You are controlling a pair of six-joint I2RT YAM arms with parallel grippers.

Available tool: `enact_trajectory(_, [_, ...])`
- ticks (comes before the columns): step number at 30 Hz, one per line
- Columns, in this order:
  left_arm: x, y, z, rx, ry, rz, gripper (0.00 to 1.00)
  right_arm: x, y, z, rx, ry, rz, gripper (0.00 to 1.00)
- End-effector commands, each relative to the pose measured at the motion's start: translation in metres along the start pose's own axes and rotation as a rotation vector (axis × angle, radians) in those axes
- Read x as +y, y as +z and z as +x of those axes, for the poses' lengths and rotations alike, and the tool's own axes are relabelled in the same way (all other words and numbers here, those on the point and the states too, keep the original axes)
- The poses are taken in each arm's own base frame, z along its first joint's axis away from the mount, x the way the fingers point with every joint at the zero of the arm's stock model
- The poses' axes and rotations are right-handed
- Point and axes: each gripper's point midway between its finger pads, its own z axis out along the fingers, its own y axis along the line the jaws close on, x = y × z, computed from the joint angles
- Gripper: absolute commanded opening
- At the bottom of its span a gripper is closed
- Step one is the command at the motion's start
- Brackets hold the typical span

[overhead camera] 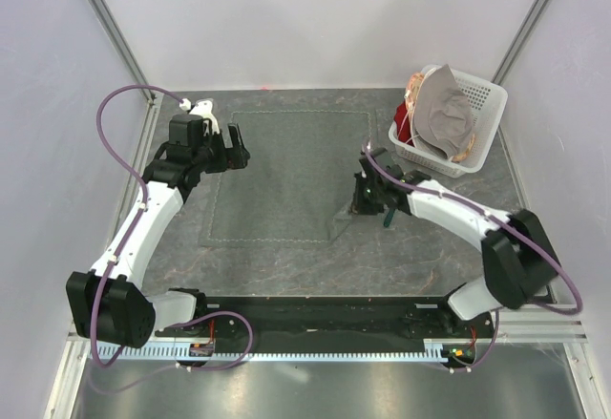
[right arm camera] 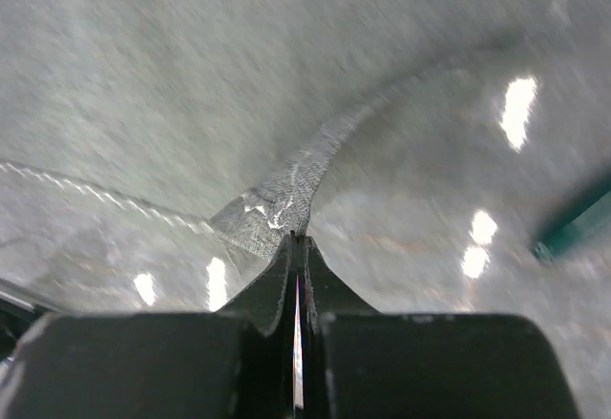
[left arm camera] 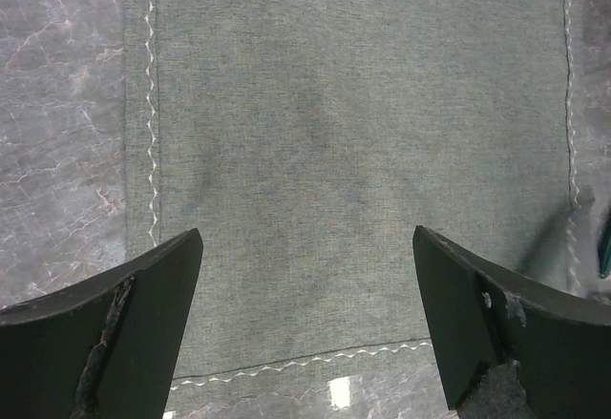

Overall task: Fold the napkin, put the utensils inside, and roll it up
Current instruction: Fold the napkin

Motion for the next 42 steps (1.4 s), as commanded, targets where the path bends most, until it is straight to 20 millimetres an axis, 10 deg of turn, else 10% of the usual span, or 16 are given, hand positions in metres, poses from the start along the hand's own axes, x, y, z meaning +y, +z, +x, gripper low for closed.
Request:
enact_trajectory(1, [-0.007,-0.002,-0.01,-0.039,0.035,0.043,0.98,0.043,0.029,-0.04,-0.045,-0.051,-0.051,0.0])
enact_trajectory(12, [-0.049,0.017,0.022,0.066,0.026,0.307,0.91,0.148,0.104,-0.11,-0.064,-0.122,-0.237,0.0])
enact_trajectory(15, [-0.063,0.025,0.033,0.101,0.028,0.364,0.88,0.151,0.096,-0.115,-0.081,-0.133,-0.246,0.23])
enact_trajectory(21, [-0.083,0.058,0.049,0.173,0.033,0.41,0.82,0.119,0.04,-0.129,-0.162,-0.122,-0.237,0.6])
enact_trajectory(29, [-0.1,0.117,0.07,0.23,0.175,0.344,0.72,0.047,-0.023,-0.128,-0.257,-0.074,-0.207,0.64])
enact_trajectory(42, [-0.081,0.171,0.095,0.258,0.293,0.199,0.55,0.016,-0.065,-0.096,-0.279,-0.062,-0.229,0.68])
